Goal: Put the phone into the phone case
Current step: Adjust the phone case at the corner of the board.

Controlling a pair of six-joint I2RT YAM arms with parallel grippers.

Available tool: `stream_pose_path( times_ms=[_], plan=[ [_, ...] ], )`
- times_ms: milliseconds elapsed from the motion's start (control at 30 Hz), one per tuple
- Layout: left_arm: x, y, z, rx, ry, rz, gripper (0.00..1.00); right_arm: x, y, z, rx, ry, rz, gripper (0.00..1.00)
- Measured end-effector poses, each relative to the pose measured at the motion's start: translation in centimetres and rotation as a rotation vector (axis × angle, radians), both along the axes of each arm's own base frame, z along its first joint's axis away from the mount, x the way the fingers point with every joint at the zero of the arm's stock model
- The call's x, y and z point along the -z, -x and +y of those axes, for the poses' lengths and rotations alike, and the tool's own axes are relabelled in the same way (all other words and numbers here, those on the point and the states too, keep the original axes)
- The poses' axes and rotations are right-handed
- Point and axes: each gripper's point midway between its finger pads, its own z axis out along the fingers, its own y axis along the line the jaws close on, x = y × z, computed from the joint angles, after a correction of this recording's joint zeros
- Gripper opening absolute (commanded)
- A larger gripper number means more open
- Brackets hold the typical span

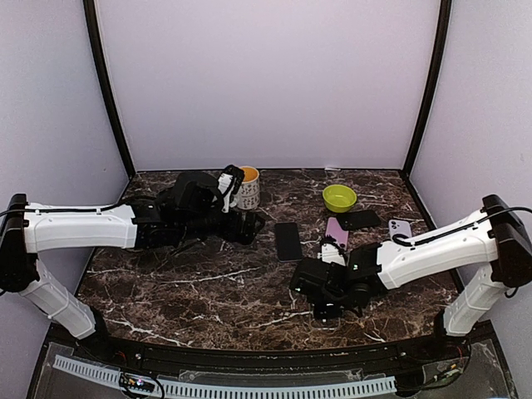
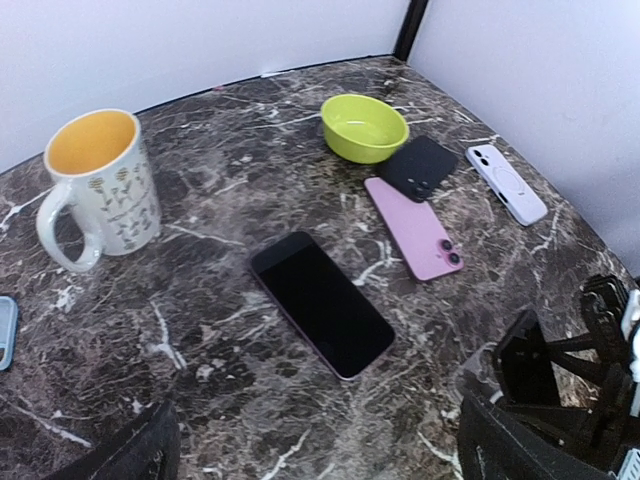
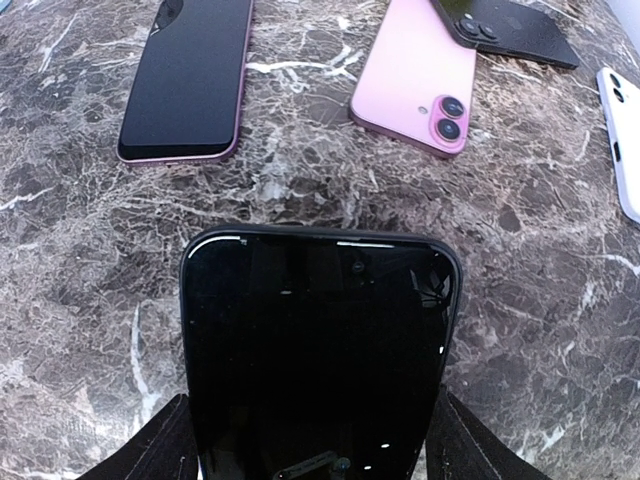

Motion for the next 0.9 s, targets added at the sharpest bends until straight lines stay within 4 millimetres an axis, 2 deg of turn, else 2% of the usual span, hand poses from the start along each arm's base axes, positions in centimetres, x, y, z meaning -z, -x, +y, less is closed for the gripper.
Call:
stream_pose_path(
  times_ms=[167,533,900],
  plan=[
    [0.2,-1.7,1.7,-0.059,-0.011,0.002,0.99,0.3,-0.3,0.3,-0.023,0.014,0.012,0.21],
    [0.5,-1.5,1.7,-0.05,-0.025,0.01,0.99,1.7,0.4,1.2,-0.02,0.004,0.09,0.2],
    [0.6,-1.4,1.7,-0.043,-0.025,0.012,0.99,2.5,1.0,1.0,0.015,-0.019,0.126,0.2]
  ],
)
